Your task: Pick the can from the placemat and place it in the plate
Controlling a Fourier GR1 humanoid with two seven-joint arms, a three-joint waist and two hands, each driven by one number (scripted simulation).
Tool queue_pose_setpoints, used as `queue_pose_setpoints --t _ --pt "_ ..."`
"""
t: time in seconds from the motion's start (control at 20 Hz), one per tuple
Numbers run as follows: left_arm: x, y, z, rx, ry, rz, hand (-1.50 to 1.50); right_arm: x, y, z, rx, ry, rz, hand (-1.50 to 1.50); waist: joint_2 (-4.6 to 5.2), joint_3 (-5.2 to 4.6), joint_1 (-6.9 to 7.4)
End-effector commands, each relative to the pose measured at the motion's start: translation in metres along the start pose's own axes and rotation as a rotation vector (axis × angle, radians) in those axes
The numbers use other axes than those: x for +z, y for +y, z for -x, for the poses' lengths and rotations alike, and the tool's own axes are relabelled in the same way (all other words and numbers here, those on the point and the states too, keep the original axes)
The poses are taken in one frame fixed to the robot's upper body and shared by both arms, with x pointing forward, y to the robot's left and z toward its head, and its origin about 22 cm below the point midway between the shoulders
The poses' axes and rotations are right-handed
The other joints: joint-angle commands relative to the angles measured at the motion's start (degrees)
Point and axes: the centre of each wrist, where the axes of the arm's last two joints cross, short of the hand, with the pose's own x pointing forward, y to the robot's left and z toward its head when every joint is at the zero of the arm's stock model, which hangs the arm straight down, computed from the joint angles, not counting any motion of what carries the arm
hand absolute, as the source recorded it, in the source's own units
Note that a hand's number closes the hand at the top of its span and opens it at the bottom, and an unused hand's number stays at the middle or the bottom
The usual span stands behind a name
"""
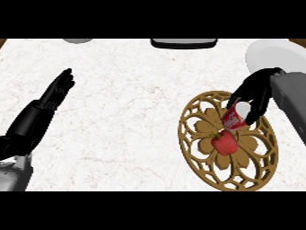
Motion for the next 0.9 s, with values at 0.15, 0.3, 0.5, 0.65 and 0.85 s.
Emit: queue_pose_setpoints --t 0.15,0.3,0.5,0.65,0.85 --pt "0.012 -0.006 0.012 -0.007 0.017 -0.008 0.00 -0.019 0.023 0.012 0.069 -0.036 0.011 1.50 0.77 0.93 -0.08" --pt "-0.001 0.009 0.003 -0.007 -0.003 0.007 0.00 -0.020 0.042 -0.029 0.099 -0.037 0.221 1.50 0.88 0.96 0.13" --pt "0.008 -0.001 0.011 0.006 0.040 -0.002 0.00 0.013 0.075 -0.098 0.346 0.021 0.666 1.50 -0.53 1.01 0.47" --pt "0.003 -0.002 0.005 0.005 0.014 -0.002 0.00 0.013 0.102 -0.123 0.443 0.017 0.933 1.50 -0.92 1.05 -0.10" --pt "0.004 0.004 0.007 -0.004 0.032 -0.024 0.00 -0.004 0.138 -0.133 0.491 -0.078 1.229 1.50 -0.11 1.06 -0.95"
